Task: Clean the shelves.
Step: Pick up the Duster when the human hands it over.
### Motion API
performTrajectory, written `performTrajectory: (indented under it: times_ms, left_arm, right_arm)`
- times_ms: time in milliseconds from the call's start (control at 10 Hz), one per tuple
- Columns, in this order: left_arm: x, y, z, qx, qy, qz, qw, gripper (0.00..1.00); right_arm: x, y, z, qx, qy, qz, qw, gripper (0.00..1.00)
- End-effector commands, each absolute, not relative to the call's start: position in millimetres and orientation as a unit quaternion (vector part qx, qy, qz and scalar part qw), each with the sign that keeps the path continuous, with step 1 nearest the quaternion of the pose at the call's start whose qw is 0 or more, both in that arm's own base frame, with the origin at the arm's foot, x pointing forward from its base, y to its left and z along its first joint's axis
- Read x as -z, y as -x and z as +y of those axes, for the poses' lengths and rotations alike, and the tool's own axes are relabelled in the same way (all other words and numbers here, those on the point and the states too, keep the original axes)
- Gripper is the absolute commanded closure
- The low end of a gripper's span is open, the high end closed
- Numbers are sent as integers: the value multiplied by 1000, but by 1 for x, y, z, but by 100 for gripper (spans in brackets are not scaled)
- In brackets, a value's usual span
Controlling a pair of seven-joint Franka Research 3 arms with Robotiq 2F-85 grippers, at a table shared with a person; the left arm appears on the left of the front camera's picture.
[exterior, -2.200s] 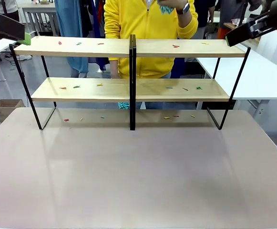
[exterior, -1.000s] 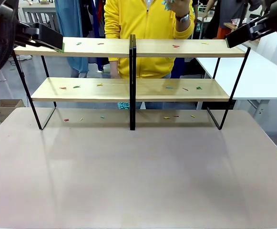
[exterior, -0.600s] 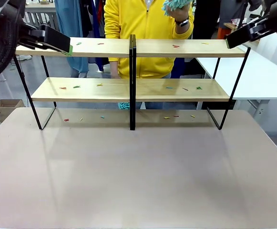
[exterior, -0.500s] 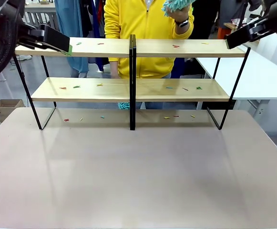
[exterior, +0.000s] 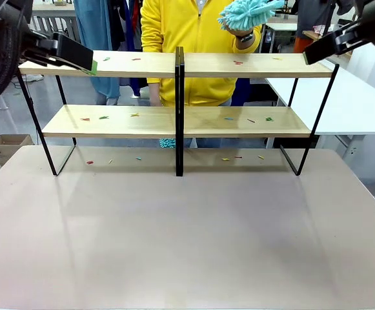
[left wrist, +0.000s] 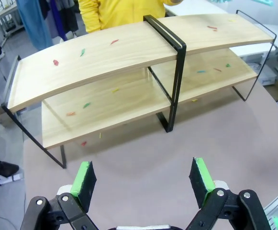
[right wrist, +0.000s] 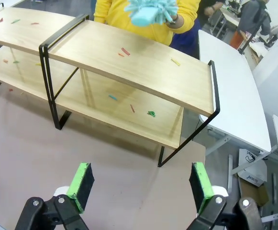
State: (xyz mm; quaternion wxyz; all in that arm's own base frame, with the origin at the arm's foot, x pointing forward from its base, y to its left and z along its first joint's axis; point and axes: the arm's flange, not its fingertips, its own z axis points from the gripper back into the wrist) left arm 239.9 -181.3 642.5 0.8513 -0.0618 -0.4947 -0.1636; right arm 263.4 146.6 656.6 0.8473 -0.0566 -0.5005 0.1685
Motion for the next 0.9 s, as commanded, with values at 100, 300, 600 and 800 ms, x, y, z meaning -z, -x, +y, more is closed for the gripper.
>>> performTrajectory:
  times_ms: [100, 300, 600, 800]
  left_arm:
    - [-642, -239, -182, 163, 61, -495, 851, 0]
    - [-642, -239, -182, 163, 61, -495, 851, 0]
    - [-642, -239, -182, 163, 61, -495, 851, 0]
    - [-642, -239, -182, 163, 61, -495, 851, 0]
  right_arm:
    - [-677, -262, 177, -175, 49, -525, 832, 0]
    - [-679, -253, 198, -186, 27, -524, 831, 0]
    - [-676, -228, 212, -167, 3, -511, 843, 0]
    - [-675, -221, 216, -153, -18, -503, 851, 0]
